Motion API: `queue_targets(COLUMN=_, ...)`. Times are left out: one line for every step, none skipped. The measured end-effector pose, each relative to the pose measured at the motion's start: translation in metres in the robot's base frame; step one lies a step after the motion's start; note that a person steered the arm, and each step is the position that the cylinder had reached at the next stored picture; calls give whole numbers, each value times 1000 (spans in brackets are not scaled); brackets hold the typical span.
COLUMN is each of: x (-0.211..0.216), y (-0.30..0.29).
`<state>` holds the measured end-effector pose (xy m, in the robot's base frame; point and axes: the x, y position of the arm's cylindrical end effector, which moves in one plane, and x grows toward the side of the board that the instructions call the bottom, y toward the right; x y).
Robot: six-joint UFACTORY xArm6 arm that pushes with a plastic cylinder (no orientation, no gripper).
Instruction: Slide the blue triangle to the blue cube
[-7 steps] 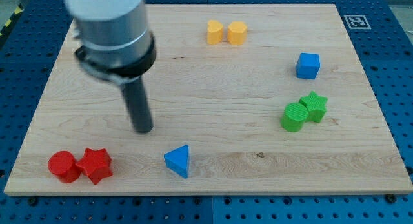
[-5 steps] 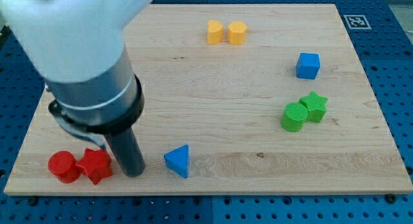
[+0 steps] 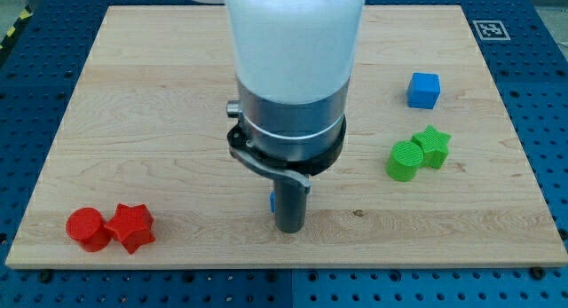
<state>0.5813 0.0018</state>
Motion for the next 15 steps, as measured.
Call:
queue_targets(x=-16, y=0)
queue_targets(x=-35, y=-1)
queue_targets(x=-59, y=-14)
queue_targets(x=-88, y=-41)
queue_targets(x=-115, y=-50)
queue_targets(x=-117, y=-50)
queue_targets(x=-115, y=-49)
queue_targets(x=-108, y=-34)
queue_targets(x=-105, y=-17)
queue_targets(x=-105, y=3)
queue_targets(x=-106, y=28)
queue_targets(x=-112, y=53)
queue_targets(x=-126, y=73)
queue_targets(x=-145, y=81)
queue_targets(x=-158, y=81)
